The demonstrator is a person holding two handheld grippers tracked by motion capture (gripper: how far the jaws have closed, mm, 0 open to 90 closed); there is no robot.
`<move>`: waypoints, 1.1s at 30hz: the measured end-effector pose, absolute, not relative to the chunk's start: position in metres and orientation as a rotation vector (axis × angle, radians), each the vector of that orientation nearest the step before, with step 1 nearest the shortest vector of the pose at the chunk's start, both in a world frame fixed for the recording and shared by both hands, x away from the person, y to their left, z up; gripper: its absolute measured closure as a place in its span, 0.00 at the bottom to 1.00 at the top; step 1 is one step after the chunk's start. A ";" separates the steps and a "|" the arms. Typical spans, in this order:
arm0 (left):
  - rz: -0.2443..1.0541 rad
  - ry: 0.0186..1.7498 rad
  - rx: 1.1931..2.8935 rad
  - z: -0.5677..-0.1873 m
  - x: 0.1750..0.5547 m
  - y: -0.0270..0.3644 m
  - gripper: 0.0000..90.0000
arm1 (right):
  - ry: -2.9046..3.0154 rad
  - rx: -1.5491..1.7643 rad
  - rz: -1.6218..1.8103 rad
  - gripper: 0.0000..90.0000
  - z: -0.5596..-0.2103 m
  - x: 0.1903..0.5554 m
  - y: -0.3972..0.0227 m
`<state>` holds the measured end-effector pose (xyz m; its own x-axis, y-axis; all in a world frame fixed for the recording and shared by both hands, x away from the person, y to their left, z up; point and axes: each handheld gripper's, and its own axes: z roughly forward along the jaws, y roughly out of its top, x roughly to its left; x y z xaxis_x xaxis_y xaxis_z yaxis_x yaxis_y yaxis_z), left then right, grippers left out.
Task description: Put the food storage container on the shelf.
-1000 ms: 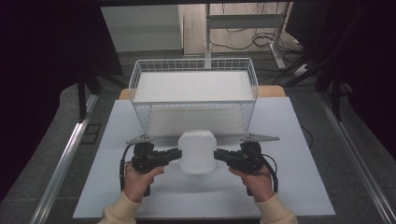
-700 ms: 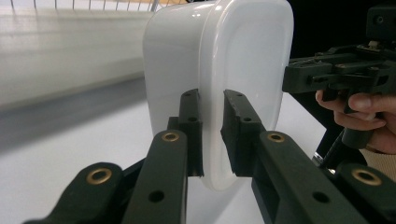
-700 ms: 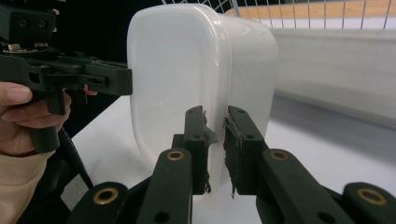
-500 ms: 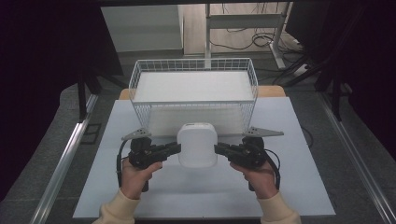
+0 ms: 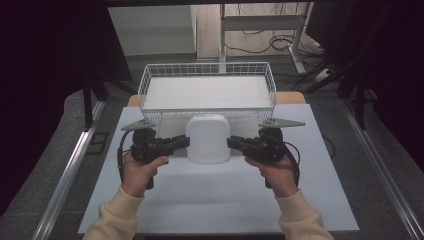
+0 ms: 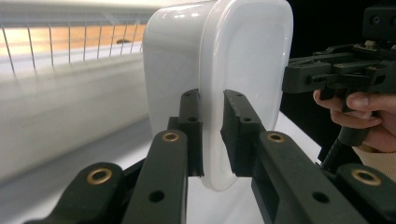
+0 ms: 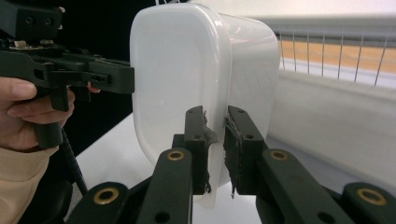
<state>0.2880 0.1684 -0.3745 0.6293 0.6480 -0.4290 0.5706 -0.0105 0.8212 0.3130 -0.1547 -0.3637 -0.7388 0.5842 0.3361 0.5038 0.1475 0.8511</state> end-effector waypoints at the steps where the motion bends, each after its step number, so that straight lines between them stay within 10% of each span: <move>1: 0.086 1.011 1.675 -0.370 0.290 0.169 0.88 | 2.319 1.100 1.674 0.88 -0.360 0.314 -0.154; 33: 0.193 0.970 1.703 -0.274 0.349 0.168 0.88 | 2.267 1.060 1.621 0.88 -0.270 0.368 -0.147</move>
